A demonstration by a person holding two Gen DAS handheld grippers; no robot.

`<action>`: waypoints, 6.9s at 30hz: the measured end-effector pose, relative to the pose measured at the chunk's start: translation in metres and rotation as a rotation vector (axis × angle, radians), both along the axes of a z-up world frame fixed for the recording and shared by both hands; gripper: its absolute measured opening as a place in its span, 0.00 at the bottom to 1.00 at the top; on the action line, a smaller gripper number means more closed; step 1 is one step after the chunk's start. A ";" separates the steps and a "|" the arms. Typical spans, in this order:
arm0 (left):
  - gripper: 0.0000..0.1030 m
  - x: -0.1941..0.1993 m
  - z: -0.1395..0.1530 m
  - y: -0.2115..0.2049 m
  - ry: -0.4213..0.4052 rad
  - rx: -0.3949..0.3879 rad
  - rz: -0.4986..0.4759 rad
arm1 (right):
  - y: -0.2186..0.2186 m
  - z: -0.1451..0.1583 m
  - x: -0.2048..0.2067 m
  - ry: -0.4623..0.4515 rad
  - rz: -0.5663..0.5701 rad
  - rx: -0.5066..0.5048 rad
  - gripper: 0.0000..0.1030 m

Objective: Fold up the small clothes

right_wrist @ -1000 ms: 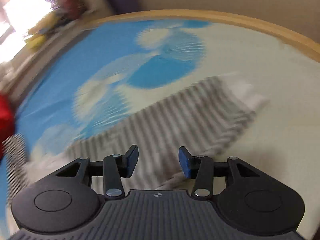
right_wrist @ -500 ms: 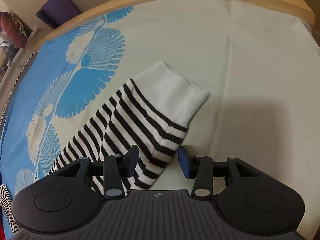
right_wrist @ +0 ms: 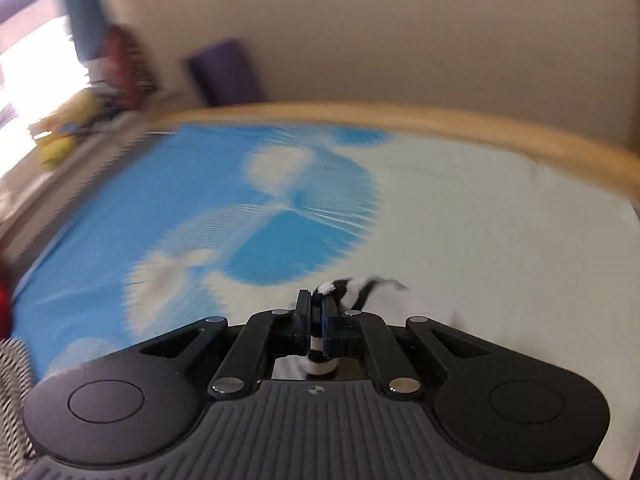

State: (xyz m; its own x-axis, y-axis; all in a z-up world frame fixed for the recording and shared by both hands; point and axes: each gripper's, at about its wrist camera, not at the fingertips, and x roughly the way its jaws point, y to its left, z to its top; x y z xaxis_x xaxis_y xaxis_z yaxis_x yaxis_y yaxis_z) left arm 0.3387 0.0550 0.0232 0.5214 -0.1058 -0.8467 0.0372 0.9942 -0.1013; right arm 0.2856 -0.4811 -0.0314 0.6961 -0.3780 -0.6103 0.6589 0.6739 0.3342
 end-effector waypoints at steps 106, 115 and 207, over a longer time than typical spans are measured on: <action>0.44 0.007 0.013 -0.003 -0.159 0.051 0.171 | 0.212 0.030 0.049 0.219 0.603 -0.155 0.64; 0.62 0.002 0.026 -0.013 -0.327 0.111 0.184 | 0.187 0.040 0.039 0.191 0.593 -0.182 0.64; 0.01 0.048 -0.095 0.007 0.272 -0.274 0.198 | 0.218 -0.061 0.070 0.409 0.782 0.378 0.01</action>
State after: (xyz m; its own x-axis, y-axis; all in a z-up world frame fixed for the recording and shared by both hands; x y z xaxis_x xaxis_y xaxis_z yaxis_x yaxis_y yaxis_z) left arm 0.3864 0.0617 -0.0722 0.3162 -0.2657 -0.9107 -0.2162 0.9146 -0.3418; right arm 0.3560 -0.2627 -0.0927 0.3742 0.3750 -0.8481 0.1824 0.8670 0.4638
